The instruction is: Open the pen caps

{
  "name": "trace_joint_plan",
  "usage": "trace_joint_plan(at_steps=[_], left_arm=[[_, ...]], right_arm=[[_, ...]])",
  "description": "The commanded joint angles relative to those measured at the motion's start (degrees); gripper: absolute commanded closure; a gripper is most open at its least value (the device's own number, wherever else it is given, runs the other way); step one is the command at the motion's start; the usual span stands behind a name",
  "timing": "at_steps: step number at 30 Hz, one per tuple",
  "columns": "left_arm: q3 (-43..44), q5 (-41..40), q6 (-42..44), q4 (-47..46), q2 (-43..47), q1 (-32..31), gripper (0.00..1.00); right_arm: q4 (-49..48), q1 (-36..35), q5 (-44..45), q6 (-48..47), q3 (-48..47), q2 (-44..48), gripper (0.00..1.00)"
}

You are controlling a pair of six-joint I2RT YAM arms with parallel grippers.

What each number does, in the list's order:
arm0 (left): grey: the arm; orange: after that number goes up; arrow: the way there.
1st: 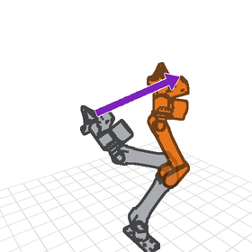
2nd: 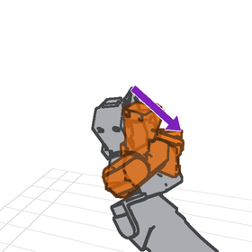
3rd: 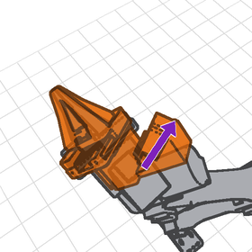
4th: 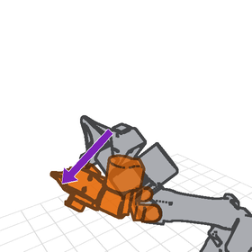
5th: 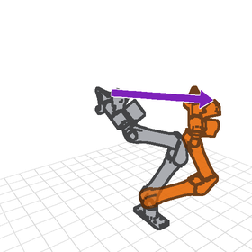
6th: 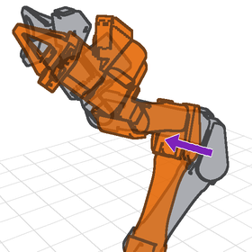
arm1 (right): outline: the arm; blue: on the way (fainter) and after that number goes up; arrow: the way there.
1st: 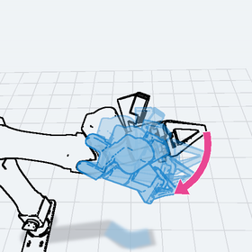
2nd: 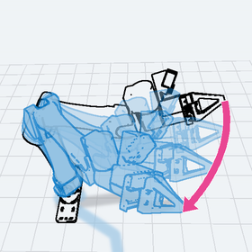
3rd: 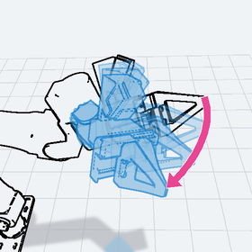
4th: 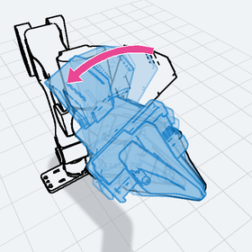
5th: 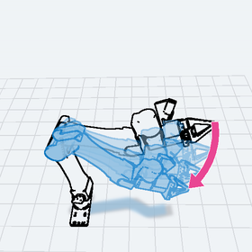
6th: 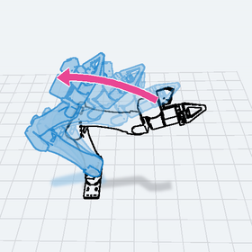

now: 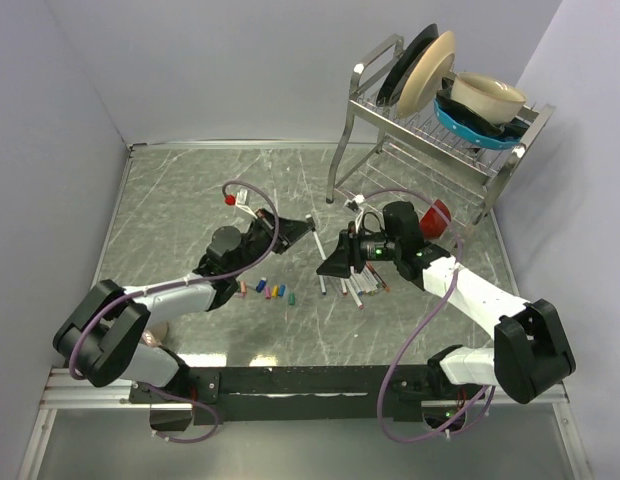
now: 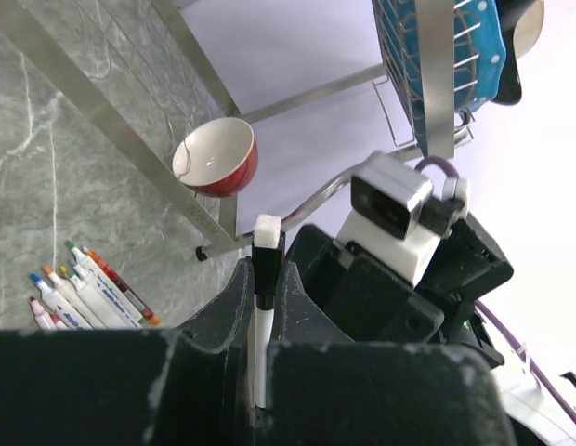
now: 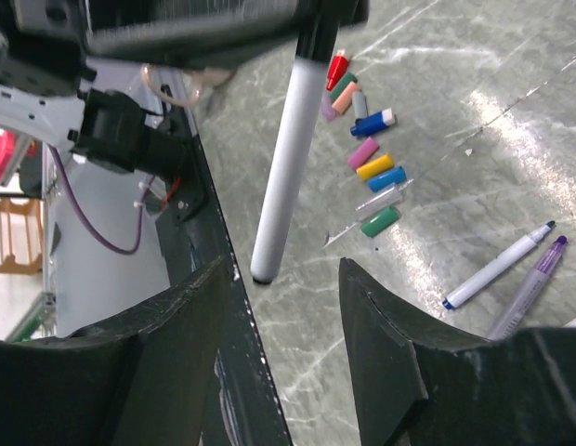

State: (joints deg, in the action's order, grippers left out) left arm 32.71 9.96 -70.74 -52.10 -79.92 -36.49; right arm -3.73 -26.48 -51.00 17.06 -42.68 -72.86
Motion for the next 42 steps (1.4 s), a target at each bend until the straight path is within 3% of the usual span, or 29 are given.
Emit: trace_joint_plan(at_steps=[1,7,10,17,21,23,24,25,28,36,42], left_arm=[[-1.42,-1.34,-0.19,-4.06,1.52,-1.56,0.99],[-2.12,-1.60,0.16,-5.20,1.08,-3.50,0.99],[-2.48,-1.69,-0.01,-6.18,0.91,-4.20,0.99],[-2.91,-1.60,0.78,-7.49,0.29,-5.26,0.99],[-3.36,-6.15,2.62,-5.05,3.43,-4.82,0.99],[-1.69,-9.85,5.25,3.98,8.08,-4.64,0.99],[-1.16,-17.00,5.70,7.67,9.94,-4.12,0.99],[-0.37,-20.21,5.96,14.50,11.70,-3.85,0.99],[0.33,-30.33,5.70,22.01,18.64,-1.22,0.99],[-0.10,-27.36,6.66,34.07,26.83,9.76,0.99],[-1.85,-22.80,9.04,40.91,28.85,12.32,0.99]], right_arm=[[-4.71,0.11,0.38,3.59,0.75,1.67,0.42],[-4.54,1.34,-0.24,3.95,0.31,0.44,0.51],[-4.27,1.43,-0.94,4.03,0.14,-0.44,0.62],[-3.66,1.69,-4.45,2.99,-0.39,-1.23,1.00],[-0.85,1.52,-9.10,0.26,-1.44,-2.63,1.00],[3.00,1.08,-12.61,-2.71,-3.11,-5.09,1.00],[4.94,0.82,-13.06,-4.04,-3.81,-5.88,1.00],[6.52,0.55,-13.50,-5.10,-5.04,-7.28,1.00],[8.91,-1.11,-13.60,-6.95,-5.49,-7.74,1.00],[11.11,-3.67,-8.69,-10.02,-5.58,-8.35,1.00],[12.43,-4.63,-1.13,-10.73,-4.00,-8.88,1.00]])
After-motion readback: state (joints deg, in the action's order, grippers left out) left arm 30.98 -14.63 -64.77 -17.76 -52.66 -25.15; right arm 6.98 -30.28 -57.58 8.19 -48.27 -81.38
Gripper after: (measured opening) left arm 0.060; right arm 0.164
